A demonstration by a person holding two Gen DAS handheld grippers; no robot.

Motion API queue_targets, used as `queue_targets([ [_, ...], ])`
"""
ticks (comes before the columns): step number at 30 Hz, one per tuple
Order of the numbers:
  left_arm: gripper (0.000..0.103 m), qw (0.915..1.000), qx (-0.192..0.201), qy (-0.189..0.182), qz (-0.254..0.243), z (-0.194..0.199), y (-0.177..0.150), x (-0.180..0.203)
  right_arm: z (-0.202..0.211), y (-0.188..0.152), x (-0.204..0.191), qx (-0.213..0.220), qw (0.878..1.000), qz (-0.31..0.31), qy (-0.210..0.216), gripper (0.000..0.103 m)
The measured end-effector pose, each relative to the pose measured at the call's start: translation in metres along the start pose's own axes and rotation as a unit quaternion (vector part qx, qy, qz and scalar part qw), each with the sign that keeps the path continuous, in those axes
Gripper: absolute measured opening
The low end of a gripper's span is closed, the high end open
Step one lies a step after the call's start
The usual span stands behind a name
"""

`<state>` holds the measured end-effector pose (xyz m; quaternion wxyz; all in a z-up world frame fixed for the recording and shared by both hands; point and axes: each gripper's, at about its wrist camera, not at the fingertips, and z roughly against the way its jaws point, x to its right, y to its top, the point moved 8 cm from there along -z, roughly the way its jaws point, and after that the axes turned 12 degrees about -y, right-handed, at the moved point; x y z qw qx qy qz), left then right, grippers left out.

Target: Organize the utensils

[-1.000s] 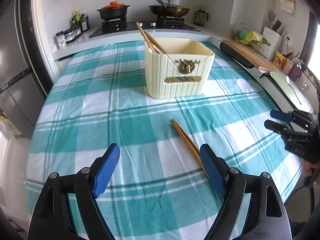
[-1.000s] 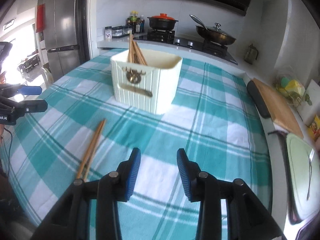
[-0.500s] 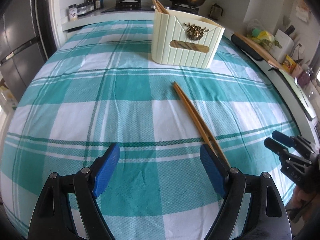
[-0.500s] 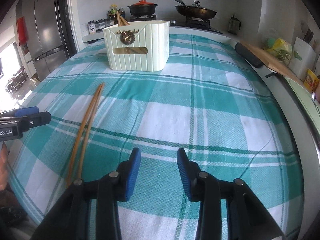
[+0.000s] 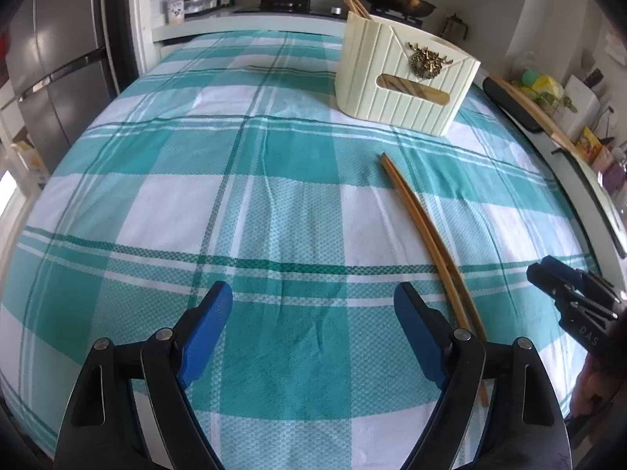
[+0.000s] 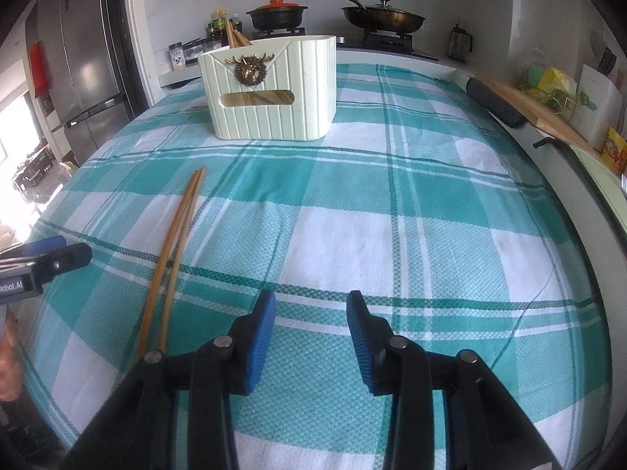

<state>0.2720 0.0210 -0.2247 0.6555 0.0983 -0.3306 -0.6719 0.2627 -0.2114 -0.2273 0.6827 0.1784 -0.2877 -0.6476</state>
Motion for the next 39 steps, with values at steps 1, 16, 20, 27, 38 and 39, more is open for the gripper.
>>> queue_targets([
  [1,0.086,1.0000,0.001,0.000,0.003,0.000,-0.001,-0.001,-0.002,0.002,-0.003,-0.002,1.000,-0.002,0.006,0.038],
  [16,0.086,1.0000,0.002,0.007,0.000,0.004,-0.010,-0.007,-0.026,0.017,-0.103,-0.060,0.988,0.051,0.136,0.009],
  [20,0.086,1.0000,-0.003,0.005,0.002,0.003,-0.013,-0.007,-0.028,0.018,-0.108,-0.057,0.990,0.074,0.108,0.006],
  [27,0.086,0.9999,0.002,0.007,-0.011,0.007,-0.014,-0.002,-0.026,0.010,-0.066,-0.055,0.998,0.018,0.031,0.005],
  [38,0.086,0.9997,-0.014,0.009,-0.016,-0.003,-0.017,0.004,0.001,-0.031,0.025,-0.068,0.993,-0.077,-0.057,0.007],
  [39,0.086,0.9997,-0.016,0.011,-0.016,-0.004,-0.017,0.004,0.003,-0.032,0.026,-0.064,0.993,-0.082,-0.058,0.011],
])
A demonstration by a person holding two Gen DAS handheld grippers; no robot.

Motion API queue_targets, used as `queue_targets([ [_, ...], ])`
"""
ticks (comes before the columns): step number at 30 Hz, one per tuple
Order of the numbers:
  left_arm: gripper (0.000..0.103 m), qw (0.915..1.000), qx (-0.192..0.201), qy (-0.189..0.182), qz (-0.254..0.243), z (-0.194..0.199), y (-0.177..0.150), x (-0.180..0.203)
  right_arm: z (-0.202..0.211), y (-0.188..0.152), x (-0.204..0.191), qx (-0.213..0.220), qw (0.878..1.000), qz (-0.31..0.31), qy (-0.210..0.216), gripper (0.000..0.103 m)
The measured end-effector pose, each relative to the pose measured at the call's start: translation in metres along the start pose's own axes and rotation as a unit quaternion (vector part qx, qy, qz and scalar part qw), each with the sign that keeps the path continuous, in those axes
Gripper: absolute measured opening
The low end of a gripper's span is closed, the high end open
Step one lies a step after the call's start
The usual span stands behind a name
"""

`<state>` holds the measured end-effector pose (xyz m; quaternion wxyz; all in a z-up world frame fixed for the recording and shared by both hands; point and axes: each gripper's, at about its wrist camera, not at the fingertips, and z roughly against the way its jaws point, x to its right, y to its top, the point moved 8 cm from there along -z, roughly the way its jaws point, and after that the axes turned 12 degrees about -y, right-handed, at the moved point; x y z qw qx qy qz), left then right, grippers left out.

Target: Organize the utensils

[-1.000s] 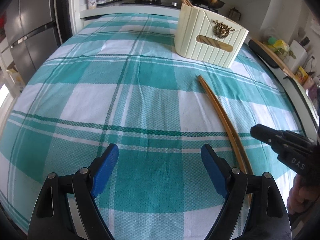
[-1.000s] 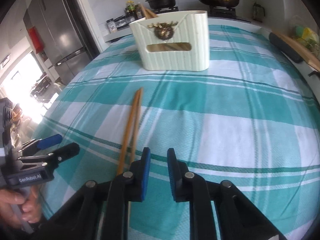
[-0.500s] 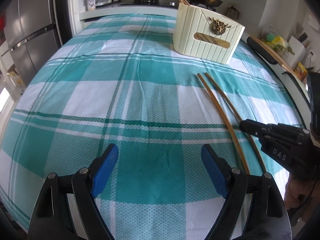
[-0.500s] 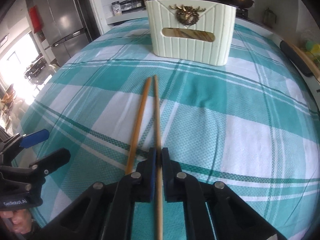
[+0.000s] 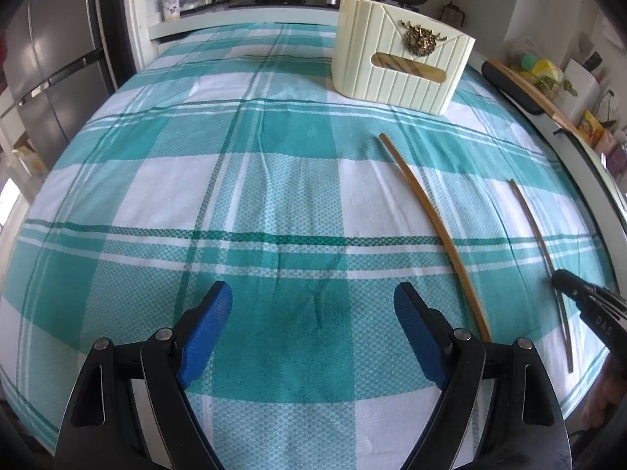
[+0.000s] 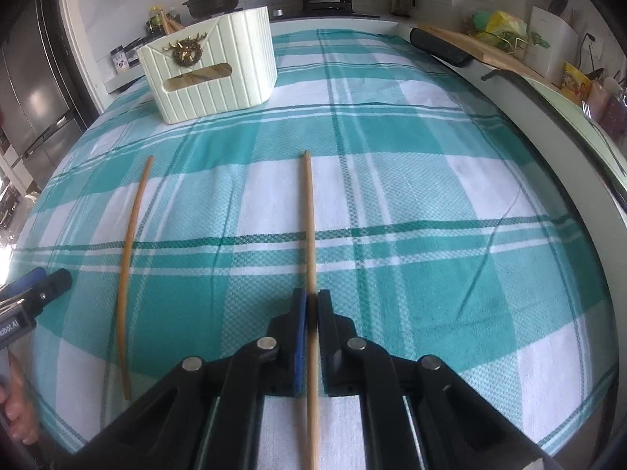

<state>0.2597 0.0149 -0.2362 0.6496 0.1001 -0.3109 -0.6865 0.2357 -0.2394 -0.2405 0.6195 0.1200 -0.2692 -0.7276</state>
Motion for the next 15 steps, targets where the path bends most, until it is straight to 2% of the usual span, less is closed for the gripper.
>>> queue_targets([
  [2,0.086,1.0000,-0.003,0.002,0.000,-0.001,-0.001,0.001,0.004,0.000,0.004,0.012,1.000,-0.009,0.003,0.035],
  [3,0.086,1.0000,-0.003,0.003,-0.001,0.000,-0.001,0.001,0.007,0.000,0.006,0.023,1.000,-0.015,0.008,0.052],
  [7,0.089,1.0000,-0.001,0.007,-0.004,0.003,-0.001,0.001,0.021,0.005,0.015,0.058,0.998,-0.028,0.006,0.054],
  [15,0.089,1.0000,0.000,-0.003,-0.007,0.005,-0.003,0.005,0.029,0.004,0.032,0.077,0.997,-0.032,-0.001,0.054],
])
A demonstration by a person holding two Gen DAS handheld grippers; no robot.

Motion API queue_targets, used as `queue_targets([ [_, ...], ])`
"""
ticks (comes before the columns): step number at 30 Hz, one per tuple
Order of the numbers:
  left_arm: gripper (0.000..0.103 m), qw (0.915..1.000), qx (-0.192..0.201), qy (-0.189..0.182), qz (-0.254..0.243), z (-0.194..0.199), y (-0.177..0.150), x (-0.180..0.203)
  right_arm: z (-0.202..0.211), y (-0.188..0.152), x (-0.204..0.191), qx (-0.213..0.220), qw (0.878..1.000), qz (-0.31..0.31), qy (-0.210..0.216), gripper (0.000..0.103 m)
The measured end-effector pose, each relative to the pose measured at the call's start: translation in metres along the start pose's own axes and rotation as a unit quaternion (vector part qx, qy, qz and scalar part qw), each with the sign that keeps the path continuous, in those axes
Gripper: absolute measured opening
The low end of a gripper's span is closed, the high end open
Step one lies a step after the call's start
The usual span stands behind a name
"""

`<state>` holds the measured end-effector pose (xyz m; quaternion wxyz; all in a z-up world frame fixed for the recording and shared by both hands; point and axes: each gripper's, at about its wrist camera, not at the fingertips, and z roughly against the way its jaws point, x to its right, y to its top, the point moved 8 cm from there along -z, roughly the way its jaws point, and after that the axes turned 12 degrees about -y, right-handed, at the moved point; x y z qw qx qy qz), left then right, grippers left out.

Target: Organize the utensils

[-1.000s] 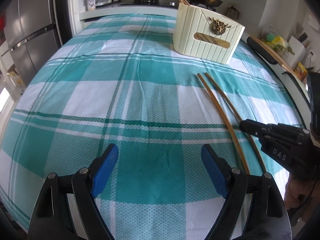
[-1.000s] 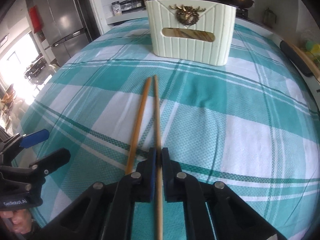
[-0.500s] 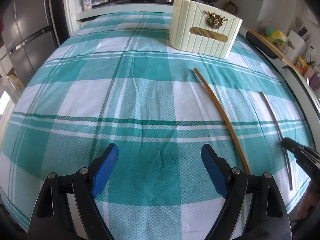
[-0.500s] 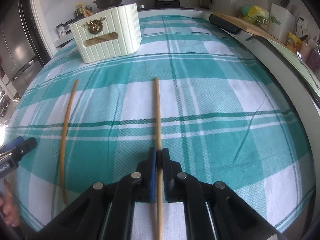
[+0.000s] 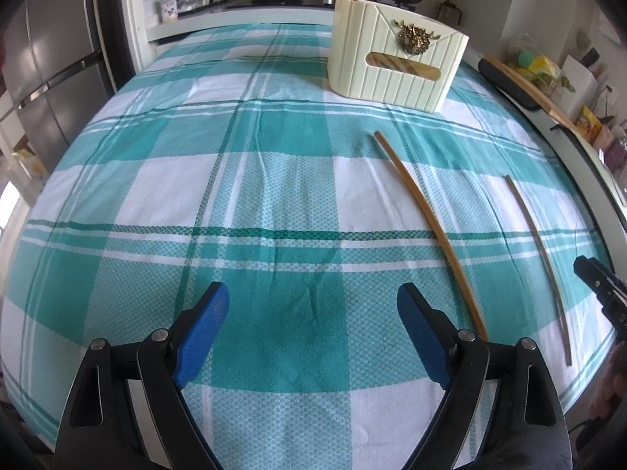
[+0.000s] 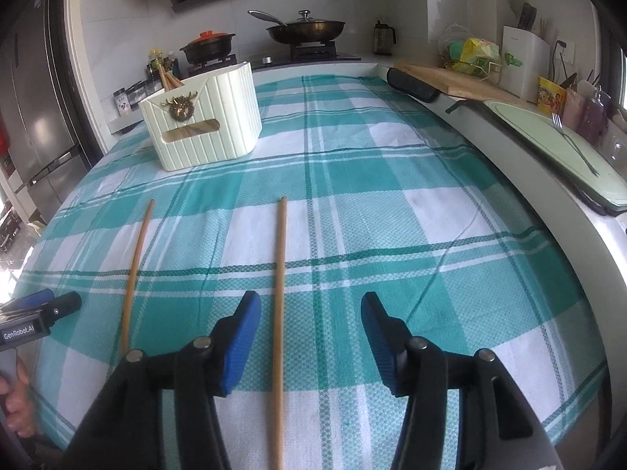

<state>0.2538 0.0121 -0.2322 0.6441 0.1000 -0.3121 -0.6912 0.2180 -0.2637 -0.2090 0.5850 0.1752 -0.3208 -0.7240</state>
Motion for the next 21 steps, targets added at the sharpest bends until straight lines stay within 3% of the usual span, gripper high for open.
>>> queue_targets([
  [21,0.089,1.0000,0.001,-0.010,0.000,0.0002,-0.0044,0.0026,0.0008,-0.0061,0.0066,0.005,1.000,-0.014,0.001,0.054],
])
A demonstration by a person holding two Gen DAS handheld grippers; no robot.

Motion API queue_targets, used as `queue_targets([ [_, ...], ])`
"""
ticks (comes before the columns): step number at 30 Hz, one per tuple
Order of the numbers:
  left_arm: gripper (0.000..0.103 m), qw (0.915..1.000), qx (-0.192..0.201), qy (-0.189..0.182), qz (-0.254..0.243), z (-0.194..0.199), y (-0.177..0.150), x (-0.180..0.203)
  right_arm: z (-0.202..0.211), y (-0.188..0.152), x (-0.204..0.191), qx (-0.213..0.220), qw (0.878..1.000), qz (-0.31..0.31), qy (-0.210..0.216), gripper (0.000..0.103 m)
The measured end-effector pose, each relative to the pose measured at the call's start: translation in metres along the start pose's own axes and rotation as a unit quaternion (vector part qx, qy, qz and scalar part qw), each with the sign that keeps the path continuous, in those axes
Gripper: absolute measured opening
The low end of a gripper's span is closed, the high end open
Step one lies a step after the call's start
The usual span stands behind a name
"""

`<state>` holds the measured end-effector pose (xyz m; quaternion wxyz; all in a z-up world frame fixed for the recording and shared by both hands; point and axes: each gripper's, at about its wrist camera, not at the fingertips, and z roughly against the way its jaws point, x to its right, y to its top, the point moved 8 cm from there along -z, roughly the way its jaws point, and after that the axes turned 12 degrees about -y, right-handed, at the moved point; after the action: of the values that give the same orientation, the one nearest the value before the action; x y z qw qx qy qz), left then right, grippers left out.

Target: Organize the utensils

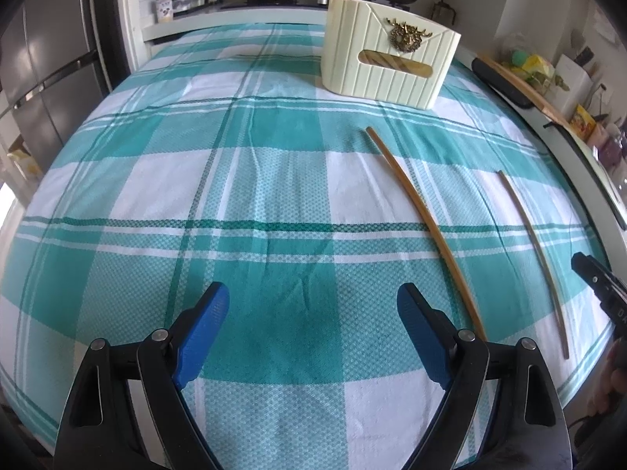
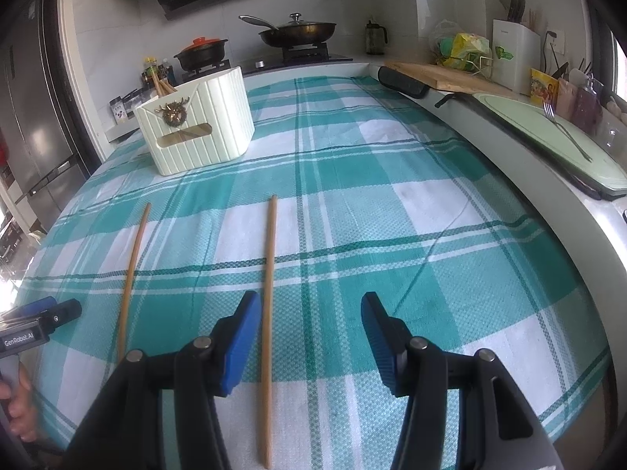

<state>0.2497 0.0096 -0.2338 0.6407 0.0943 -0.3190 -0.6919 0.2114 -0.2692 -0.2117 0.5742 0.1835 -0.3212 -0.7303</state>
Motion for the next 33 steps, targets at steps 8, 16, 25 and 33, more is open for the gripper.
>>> queue_targets([
  [8,0.089,1.0000,-0.002,-0.001,0.002,-0.001,-0.003,-0.001,0.000,-0.003,-0.002,-0.002,1.000,0.003,0.001,0.054],
  [16,0.089,0.9999,-0.005,-0.006,0.011,-0.002,-0.003,-0.002,0.000,-0.005,-0.001,-0.005,1.000,0.003,0.002,0.054],
  [25,0.089,0.9931,-0.020,-0.102,0.053,-0.008,0.017,0.009,-0.001,0.011,0.007,0.005,1.000,0.020,-0.007,0.054],
  [33,0.082,0.9952,-0.052,-0.080,-0.022,-0.057,0.068,0.036,-0.039,0.042,-0.033,-0.062,0.993,0.078,0.059,0.054],
])
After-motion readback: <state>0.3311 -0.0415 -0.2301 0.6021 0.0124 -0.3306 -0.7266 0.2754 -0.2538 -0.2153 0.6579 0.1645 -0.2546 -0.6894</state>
